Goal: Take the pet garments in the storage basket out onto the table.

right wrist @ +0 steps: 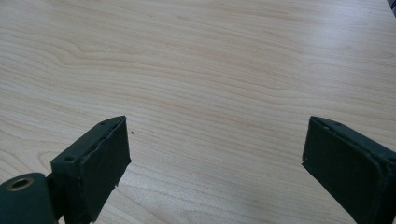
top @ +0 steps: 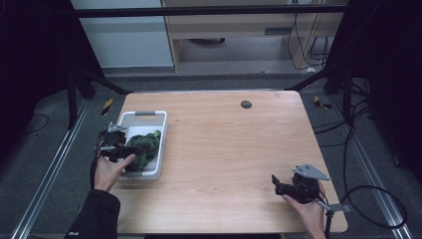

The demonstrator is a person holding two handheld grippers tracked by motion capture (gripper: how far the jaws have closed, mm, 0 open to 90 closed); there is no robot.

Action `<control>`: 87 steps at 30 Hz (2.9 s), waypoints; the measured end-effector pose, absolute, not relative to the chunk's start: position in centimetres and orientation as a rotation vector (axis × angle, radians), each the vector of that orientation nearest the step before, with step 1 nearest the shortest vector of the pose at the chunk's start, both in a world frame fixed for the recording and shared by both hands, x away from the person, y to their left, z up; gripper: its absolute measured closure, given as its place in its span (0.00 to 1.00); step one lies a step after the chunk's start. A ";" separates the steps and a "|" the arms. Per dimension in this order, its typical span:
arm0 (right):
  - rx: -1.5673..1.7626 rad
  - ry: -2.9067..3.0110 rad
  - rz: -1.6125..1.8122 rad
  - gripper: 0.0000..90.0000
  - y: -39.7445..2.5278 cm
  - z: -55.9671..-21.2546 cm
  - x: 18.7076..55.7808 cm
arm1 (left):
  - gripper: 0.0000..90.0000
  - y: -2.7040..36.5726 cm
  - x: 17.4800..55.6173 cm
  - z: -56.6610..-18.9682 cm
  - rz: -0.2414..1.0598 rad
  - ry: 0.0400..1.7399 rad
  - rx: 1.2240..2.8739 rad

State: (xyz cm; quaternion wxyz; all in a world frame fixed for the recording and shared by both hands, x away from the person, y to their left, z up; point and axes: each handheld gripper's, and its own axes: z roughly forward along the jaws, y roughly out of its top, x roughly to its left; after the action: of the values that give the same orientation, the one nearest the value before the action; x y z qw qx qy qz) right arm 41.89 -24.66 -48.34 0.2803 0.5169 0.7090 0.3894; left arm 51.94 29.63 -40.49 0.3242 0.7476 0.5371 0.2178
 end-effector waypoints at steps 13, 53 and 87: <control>1.390 1.916 1.039 0.08 -24.5 -48.4 41.9 | 0.20 29.2 53.1 -41.7 0.527 1.443 2.025; 1.395 1.943 1.018 0.06 -24.6 -48.7 42.1 | 0.81 29.4 54.4 -43.5 0.393 1.573 2.144; 1.397 1.939 1.014 0.06 -24.7 -48.6 42.0 | 0.89 30.5 50.2 -37.3 0.530 1.416 2.001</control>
State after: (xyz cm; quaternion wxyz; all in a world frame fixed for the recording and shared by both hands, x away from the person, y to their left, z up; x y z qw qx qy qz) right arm 42.03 -24.71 -48.64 0.2692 0.5183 0.7193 0.3763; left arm 50.18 30.53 -37.26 0.3115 0.7583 0.5364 0.2006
